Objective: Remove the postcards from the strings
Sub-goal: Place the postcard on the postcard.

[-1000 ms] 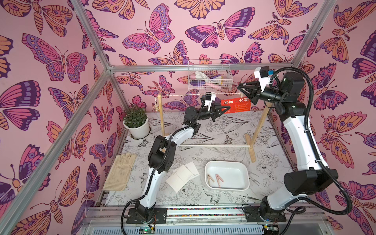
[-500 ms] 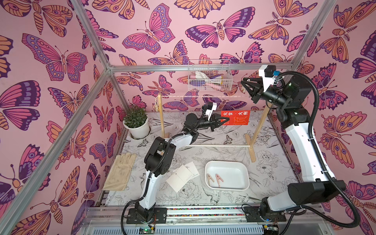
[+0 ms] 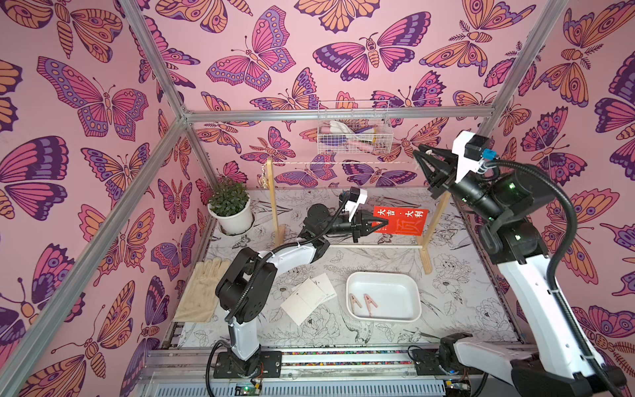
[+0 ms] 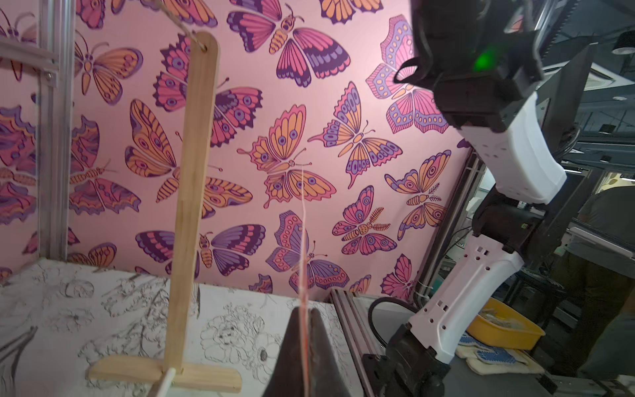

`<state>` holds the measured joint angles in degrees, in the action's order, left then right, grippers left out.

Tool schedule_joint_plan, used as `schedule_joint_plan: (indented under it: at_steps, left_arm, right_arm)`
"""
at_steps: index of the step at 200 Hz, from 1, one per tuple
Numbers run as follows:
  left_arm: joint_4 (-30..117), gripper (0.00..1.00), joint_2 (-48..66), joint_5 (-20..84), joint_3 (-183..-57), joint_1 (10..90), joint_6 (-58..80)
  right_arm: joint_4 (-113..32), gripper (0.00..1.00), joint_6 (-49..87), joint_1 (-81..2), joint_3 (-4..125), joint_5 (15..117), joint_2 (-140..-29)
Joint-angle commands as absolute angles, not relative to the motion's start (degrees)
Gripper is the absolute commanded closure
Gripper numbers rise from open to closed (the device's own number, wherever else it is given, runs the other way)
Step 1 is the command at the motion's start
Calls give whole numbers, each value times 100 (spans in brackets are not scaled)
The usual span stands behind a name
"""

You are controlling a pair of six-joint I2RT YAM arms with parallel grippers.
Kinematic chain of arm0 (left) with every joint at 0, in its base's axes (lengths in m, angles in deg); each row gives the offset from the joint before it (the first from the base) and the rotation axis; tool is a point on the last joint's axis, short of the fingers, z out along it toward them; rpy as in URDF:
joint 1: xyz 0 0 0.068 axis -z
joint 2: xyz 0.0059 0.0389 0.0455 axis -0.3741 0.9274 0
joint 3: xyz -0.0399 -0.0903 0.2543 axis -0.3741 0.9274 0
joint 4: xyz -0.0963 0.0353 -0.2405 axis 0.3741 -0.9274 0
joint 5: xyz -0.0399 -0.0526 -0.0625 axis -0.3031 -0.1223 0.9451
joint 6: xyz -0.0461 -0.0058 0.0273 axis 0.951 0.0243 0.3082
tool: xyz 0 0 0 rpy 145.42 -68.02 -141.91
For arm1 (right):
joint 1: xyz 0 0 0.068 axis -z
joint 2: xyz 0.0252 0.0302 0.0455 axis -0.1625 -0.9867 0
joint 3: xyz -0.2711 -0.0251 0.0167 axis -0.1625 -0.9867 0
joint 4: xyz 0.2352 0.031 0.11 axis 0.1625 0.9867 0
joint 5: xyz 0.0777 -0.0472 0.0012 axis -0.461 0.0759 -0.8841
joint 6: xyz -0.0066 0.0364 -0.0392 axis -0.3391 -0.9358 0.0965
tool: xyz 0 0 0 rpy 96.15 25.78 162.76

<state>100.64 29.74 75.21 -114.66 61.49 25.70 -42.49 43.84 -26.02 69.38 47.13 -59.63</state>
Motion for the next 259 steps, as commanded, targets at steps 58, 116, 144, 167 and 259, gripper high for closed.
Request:
schedule_joint_plan:
  at_steps: [58, 116, 144, 167, 259]
  left_arm:
    - [6604, 100, -1, 6044, -9226, 6670, 1133]
    - [2132, 100, -3059, 2971, -8417, 6620, 2621]
    - [1195, 100, -3996, 2406, -7764, 6524, 4120]
    - [996, 100, -4393, 2255, -7154, 6332, 4785]
    - [1904, 61, -3898, 2697, -6313, 5354, 4905]
  right_arm:
    - [-2856, 100, 4150, -3520, 5671, 5728, -4033]
    - [-1448, 100, 3429, -3519, 4658, 6264, -3456]
    - [-820, 100, 3218, -3528, 4382, 6271, -3439]
    - [-554, 100, 3056, -3536, 4203, 6306, -3362]
    - [-301, 100, 2766, -3537, 3738, 6148, -3366]
